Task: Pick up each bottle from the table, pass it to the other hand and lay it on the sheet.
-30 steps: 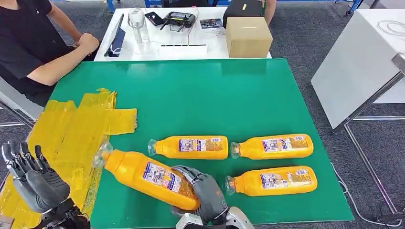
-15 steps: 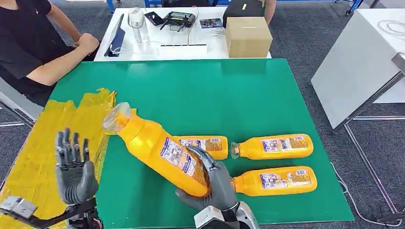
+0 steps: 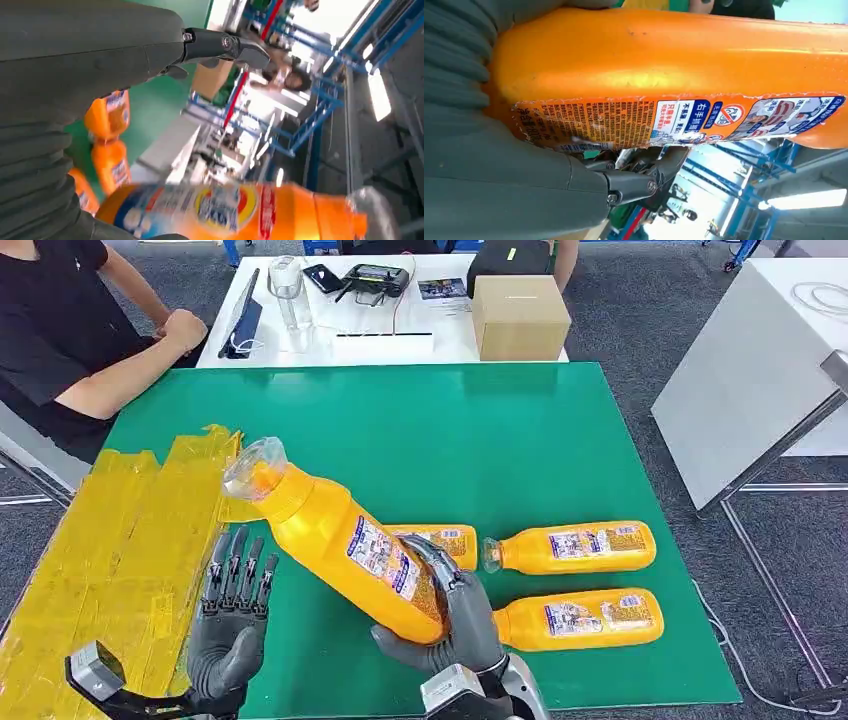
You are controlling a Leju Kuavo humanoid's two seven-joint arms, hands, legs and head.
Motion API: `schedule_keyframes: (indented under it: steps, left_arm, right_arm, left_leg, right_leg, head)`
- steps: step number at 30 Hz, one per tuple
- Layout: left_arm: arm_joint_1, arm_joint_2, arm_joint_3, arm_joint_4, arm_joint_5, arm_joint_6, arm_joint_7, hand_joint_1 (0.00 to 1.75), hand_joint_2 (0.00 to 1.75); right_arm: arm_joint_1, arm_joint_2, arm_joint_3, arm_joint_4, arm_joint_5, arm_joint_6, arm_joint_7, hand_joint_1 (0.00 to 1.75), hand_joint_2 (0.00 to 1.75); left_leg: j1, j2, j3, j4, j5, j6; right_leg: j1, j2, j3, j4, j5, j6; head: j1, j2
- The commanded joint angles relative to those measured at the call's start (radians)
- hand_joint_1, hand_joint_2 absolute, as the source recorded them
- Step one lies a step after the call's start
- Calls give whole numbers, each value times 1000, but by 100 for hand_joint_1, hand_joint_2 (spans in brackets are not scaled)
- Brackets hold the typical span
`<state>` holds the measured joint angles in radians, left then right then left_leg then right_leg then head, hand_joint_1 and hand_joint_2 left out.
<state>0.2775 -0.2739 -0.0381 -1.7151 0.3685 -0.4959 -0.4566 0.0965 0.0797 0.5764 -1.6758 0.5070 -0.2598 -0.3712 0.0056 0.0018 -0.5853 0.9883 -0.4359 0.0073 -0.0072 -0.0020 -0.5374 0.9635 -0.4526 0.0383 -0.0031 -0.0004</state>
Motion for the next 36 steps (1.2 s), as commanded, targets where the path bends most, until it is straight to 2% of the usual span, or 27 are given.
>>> schedule_keyframes:
  steps: [1, 3, 7, 11, 14, 17, 20, 23, 27, 30, 34, 36]
  left_arm:
    - [7, 55, -47, 47, 19, -11, 3, 0, 175]
    - [4, 56, -45, 48, 28, -16, 6, 0, 175]
    - [1, 57, -52, 53, 33, -22, 19, 0, 175]
    - [-4, 56, -59, 57, 28, -16, 21, 0, 175]
    - [-13, 57, -65, 64, 29, -4, 23, 0, 175]
    - [-18, 58, -67, 67, 26, 1, 22, 0, 175]
    - [-18, 58, -67, 67, 26, 1, 22, 0, 175]
    - [-20, 58, -66, 66, 22, 7, 22, 0, 175]
    - [-22, 58, -67, 68, 19, 10, 22, 0, 175]
    - [-22, 55, -65, 71, -5, 32, 19, 0, 175]
    - [-38, 50, -81, 95, -71, 80, 14, 0, 175]
    - [-46, 51, -90, 106, -102, 103, 7, 0, 175]
  right_arm:
    - [-58, 26, -2, 116, 35, 39, 25, 175, 175]
    - [-65, 32, 8, 141, 52, 47, 38, 175, 175]
    - [-89, 62, 38, 235, 87, 56, 57, 175, 175]
    - [-102, 75, 59, 274, 105, 63, 67, 175, 175]
    - [-120, 103, 101, 344, 132, 76, 81, 175, 175]
    - [-123, 124, 130, 393, 153, 69, 87, 175, 175]
    - [-123, 124, 130, 393, 153, 69, 87, 175, 175]
    - [-134, 118, 140, 406, 157, 77, 87, 175, 175]
    - [-135, 120, 146, 420, 157, 80, 87, 175, 175]
    - [-148, 119, 181, 447, 166, 100, 83, 175, 175]
    - [-174, 138, 227, 511, 178, 117, 81, 175, 175]
    - [-183, 144, 240, 533, 182, 118, 80, 175, 175]
  left_leg:
    - [0, 1, 5, -2, -1, 0]
    - [0, 1, 2, -2, 0, 0]
    - [1, 3, 9, -3, -2, -1]
    - [0, 1, 3, -2, 0, 0]
    - [2, 2, 9, -3, -2, -1]
    - [1, 3, 8, -3, -2, -1]
    - [1, 0, 3, -2, 0, 0]
    - [1, 1, 6, -2, -2, -1]
    - [0, 0, 2, -2, 0, 0]
    - [1, 0, 8, -2, -2, -1]
    - [0, 0, 2, -2, 0, 0]
    - [1, 0, 4, -2, -1, -1]
  right_leg:
    - [1, 2, 4, -2, 0, -1]
    - [0, 1, 2, -2, 0, 0]
    - [2, 3, 8, -4, 0, -2]
    - [1, 1, 3, -2, 0, -1]
    - [2, 2, 9, -4, -1, -2]
    - [2, 3, 8, -3, -1, -2]
    - [1, 0, 3, -2, 0, -1]
    - [1, 1, 6, -3, -1, -1]
    - [0, 0, 2, -1, 0, -1]
    - [1, 0, 8, -3, -2, -2]
    - [0, 0, 2, -2, 0, -1]
    - [1, 0, 4, -2, -1, -1]
  head:
    - [0, 0]
    - [0, 0]
    - [0, 0]
    - [0, 0]
    - [0, 0]
    - [0, 0]
    - [1, 0]
    - [0, 0]
    - [1, 0]
    - [0, 0]
    - [0, 0]
    - [0, 0]
